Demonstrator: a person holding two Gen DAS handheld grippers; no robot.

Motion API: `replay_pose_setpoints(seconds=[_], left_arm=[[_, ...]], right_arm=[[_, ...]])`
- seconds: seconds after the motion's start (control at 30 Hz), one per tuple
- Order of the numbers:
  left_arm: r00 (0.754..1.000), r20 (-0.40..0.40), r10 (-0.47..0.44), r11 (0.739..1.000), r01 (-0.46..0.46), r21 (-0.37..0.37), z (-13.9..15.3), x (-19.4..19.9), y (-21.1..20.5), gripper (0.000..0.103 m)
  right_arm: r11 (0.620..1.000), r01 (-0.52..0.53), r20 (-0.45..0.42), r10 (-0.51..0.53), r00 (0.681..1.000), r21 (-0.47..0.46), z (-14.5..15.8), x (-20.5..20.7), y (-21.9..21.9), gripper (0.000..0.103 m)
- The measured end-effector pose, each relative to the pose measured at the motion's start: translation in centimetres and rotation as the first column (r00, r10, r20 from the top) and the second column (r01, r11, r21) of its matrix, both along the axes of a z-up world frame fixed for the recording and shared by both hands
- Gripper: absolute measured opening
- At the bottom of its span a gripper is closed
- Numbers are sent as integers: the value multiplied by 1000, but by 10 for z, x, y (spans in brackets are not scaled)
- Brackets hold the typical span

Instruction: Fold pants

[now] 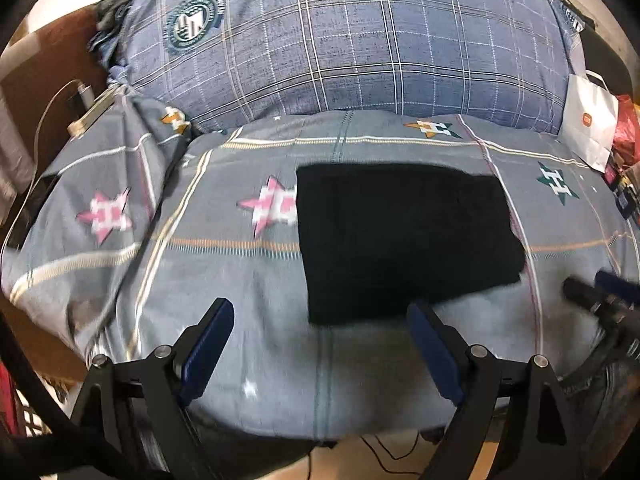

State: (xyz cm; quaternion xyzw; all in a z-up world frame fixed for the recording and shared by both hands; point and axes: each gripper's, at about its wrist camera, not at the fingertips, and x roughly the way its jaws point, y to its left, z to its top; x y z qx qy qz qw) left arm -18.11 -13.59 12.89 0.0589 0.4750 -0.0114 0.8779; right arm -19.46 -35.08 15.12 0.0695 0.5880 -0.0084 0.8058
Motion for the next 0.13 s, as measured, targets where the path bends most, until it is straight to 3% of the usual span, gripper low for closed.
replay_pose_setpoints(seconds=[0.13], left_arm=[[998, 35, 52, 998, -53, 39, 7, 37, 17, 88]], right_arm=[[998, 49, 32, -48, 998, -50, 4, 39, -34, 74]])
